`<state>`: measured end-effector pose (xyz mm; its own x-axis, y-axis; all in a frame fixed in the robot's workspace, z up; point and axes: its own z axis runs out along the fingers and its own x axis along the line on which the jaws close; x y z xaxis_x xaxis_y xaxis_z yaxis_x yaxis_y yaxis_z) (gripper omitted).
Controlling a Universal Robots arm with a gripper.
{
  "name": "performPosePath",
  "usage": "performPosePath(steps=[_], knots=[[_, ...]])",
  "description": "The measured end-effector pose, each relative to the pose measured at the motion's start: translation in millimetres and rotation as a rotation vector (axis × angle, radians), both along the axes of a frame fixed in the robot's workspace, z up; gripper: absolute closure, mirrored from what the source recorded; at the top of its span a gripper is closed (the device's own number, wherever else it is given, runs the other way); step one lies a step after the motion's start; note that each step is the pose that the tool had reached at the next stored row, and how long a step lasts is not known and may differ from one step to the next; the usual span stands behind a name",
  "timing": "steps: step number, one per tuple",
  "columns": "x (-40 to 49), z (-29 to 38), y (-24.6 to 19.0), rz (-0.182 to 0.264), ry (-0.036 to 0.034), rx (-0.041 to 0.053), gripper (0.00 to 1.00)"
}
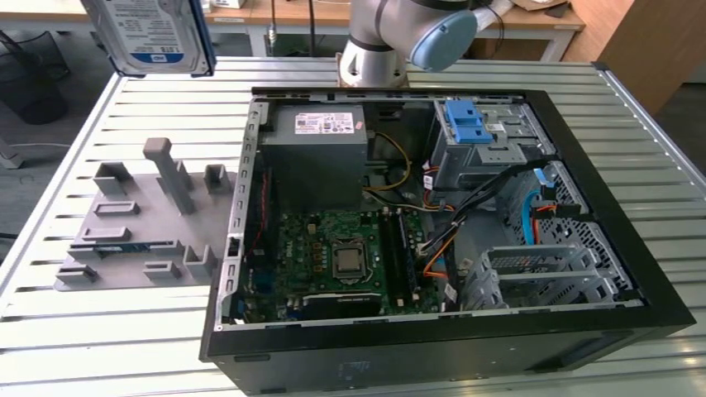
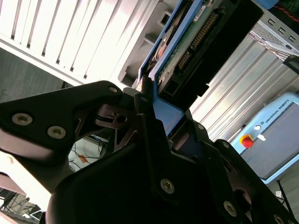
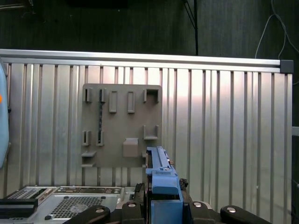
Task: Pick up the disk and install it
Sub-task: 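Pick up the disk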
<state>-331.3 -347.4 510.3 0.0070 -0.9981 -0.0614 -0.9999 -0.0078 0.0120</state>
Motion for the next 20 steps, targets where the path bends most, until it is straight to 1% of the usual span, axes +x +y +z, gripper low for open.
performPosePath(steps=[4,10,14,17,20], knots=[[2.1,0.0,0.0,0.0,0.0,0.0,0.64],[9.4,0.0,-0.7,0.0,0.0001,-0.0001,0.64],[12.4,0.0,-5.6,0.0,0.0001,-0.0001,0.64],[14.1,-0.1,-12.9,0.0,0.0,-0.0001,0.64],[15.1,-0.2,-16.6,0.0,0.0001,0.0,0.64]])
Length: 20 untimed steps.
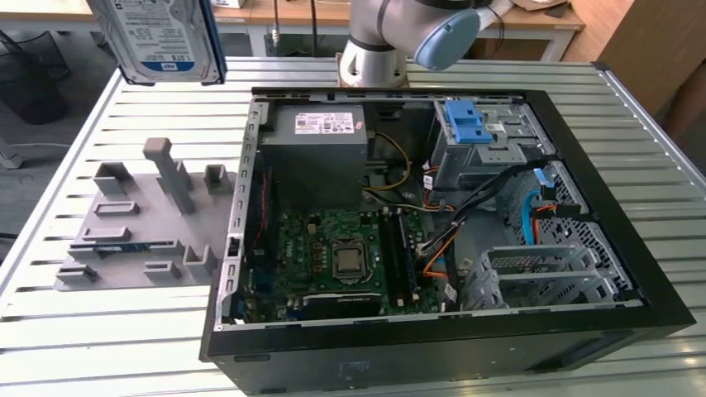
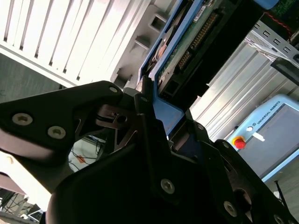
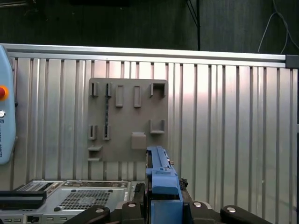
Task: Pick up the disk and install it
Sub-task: 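Pick up the disk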
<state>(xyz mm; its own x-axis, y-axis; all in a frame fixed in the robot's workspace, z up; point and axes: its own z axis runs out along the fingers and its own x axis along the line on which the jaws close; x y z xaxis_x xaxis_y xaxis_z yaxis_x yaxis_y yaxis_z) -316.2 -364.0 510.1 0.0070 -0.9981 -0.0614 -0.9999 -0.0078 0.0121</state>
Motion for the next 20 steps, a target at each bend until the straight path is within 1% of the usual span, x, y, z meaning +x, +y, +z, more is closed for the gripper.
performPosePath(steps=[2,8,20], knots=[[1.9,0.0,-1.1,0.0,-0.0001,0.0,0.64],[11.7,-0.1,-1.3,0.0,0.0,0.0,0.64],[21.3,-0.1,-1.2,0.0,0.0,0.0,0.64]])
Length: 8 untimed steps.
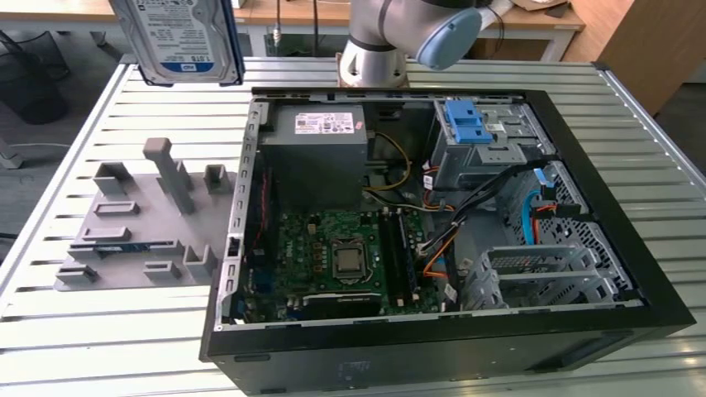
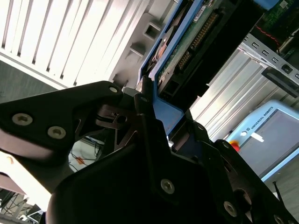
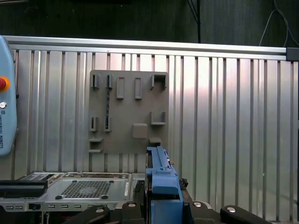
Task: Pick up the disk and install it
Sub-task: 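Pick up the disk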
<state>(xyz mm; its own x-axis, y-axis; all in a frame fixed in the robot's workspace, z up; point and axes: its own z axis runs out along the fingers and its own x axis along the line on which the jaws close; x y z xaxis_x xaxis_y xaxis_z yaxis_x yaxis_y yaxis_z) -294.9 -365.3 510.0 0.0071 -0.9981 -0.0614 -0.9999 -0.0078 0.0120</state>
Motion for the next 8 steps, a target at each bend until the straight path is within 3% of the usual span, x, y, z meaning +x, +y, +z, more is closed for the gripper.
performPosePath(steps=[8], knots=[[11.9,0.0,0.0,0.0,0.0,0.0,0.64]])
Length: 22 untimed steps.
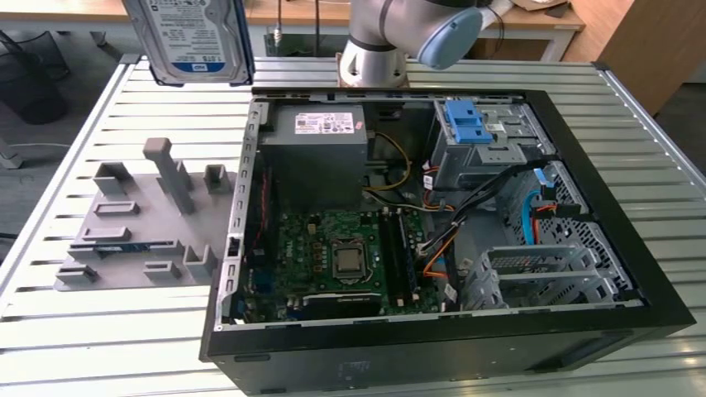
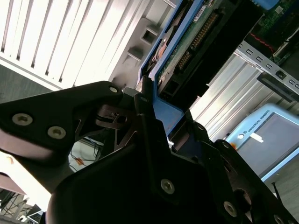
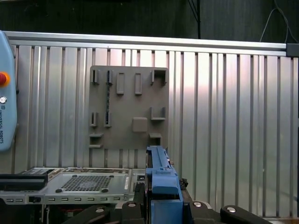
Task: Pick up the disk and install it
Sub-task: 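Pick up the disk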
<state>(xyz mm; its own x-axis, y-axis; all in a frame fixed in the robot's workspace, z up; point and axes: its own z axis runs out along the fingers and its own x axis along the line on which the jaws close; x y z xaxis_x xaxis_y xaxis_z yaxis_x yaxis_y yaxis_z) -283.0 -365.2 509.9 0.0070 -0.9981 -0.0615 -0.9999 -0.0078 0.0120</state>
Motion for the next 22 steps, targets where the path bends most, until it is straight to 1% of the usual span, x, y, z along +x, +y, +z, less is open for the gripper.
performPosePath(steps=[6,14,19,22], knots=[[8.2,0.0,0.0,0.0,0.0001,-0.0001,0.64],[8.6,0.0,0.0,0.0,0.0,-0.0001,0.64],[8.6,0.0,-3.1,0.0,0.0,0.0,0.64],[8.6,0.0,-3.5,0.0,0.0,-0.0001,0.64]])
